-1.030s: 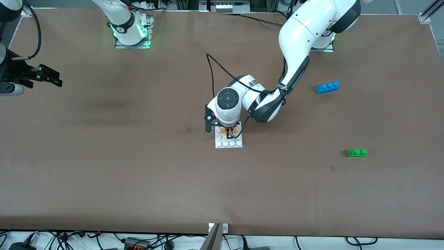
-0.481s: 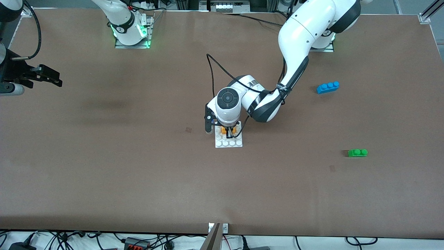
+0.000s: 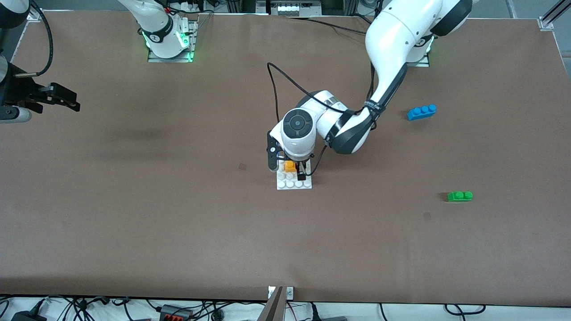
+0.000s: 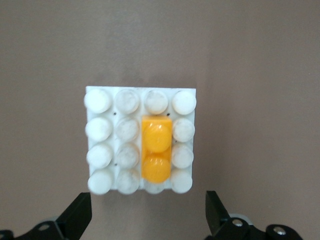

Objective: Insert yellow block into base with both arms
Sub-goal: 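Open the left gripper and lift it away from the base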

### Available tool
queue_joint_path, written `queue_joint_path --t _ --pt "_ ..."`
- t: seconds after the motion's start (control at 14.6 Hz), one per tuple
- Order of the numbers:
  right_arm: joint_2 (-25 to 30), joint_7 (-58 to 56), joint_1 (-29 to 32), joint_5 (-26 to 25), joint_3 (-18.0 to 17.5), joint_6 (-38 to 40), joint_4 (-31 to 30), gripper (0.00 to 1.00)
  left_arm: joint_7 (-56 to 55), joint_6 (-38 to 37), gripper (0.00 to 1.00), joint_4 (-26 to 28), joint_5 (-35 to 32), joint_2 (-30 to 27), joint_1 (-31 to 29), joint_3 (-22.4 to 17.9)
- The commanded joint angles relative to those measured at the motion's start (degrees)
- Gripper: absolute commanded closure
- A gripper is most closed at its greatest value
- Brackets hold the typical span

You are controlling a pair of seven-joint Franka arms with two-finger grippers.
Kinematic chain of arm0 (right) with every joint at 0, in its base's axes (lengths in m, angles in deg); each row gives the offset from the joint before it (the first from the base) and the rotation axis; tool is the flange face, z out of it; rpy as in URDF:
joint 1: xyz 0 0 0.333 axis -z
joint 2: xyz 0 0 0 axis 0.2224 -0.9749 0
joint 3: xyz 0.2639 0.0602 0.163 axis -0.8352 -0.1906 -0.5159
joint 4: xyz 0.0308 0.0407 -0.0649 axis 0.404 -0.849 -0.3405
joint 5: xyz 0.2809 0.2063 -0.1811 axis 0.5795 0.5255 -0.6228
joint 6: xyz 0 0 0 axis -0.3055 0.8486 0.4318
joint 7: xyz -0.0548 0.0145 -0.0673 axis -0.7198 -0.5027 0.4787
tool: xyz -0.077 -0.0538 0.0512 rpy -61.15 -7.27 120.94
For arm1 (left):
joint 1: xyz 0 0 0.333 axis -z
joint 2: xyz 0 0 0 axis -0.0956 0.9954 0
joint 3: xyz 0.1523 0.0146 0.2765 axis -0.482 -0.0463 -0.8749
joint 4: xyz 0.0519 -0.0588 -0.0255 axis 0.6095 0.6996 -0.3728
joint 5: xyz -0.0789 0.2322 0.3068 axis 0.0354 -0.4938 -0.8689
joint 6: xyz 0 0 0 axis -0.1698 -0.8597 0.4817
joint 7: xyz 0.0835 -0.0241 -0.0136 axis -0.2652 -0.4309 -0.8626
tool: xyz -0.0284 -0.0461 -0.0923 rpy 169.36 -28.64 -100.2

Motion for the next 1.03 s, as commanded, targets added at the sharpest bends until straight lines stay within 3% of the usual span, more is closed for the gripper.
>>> queue_joint_path --t 0.0,0.48,0.96 --pt "0.17 0.84 -0.44 0.13 0.17 1.15 0.79 0.0 0.13 -2.51 0.0 0.94 2.0 -2.86 -2.21 0.56" --pt "0.35 1.1 -0.52 0.04 0.17 1.76 0.79 0.0 0.49 -7.25 0.0 0.94 6.14 -7.61 -10.03 0.38" --pt "0.35 1.28 -0.52 0.04 0.17 2.29 0.88 0.0 0.84 -20.52 0.0 1.03 7.63 -14.2 -17.07 0.29"
